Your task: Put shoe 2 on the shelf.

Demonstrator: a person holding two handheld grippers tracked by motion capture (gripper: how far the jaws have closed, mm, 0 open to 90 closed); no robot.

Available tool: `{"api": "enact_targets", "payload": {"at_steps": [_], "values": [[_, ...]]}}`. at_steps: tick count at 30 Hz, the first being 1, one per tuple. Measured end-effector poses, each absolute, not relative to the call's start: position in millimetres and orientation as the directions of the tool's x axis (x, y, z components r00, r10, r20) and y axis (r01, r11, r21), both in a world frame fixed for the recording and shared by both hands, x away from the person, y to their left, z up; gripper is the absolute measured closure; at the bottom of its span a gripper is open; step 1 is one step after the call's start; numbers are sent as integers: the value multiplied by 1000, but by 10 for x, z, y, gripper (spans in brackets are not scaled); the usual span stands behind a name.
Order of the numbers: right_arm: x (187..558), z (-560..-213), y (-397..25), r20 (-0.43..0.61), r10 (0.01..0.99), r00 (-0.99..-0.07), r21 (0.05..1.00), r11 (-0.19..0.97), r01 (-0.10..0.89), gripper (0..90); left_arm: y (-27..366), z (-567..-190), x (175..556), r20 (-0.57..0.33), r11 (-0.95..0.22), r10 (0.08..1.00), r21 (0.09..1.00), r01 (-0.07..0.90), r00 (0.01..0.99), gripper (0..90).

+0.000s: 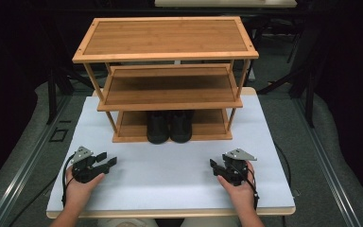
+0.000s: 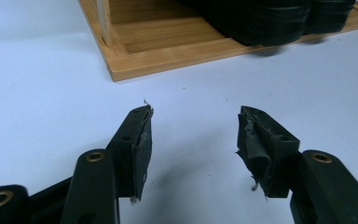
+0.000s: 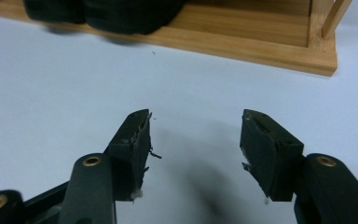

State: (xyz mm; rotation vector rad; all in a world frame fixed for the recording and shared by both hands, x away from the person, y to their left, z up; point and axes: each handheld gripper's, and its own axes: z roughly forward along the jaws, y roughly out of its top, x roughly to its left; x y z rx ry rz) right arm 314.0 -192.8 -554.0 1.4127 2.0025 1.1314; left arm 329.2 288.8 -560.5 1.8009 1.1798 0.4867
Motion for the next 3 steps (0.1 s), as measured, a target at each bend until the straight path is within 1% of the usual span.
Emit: {"api": "enact_targets", "payload": {"at_steps": [3], "values": [[3147,-5553,-1926,89,921,-380,811,155,564,420,2871,-5619,3303,-143,-142,870,842,520,471,438]]}}
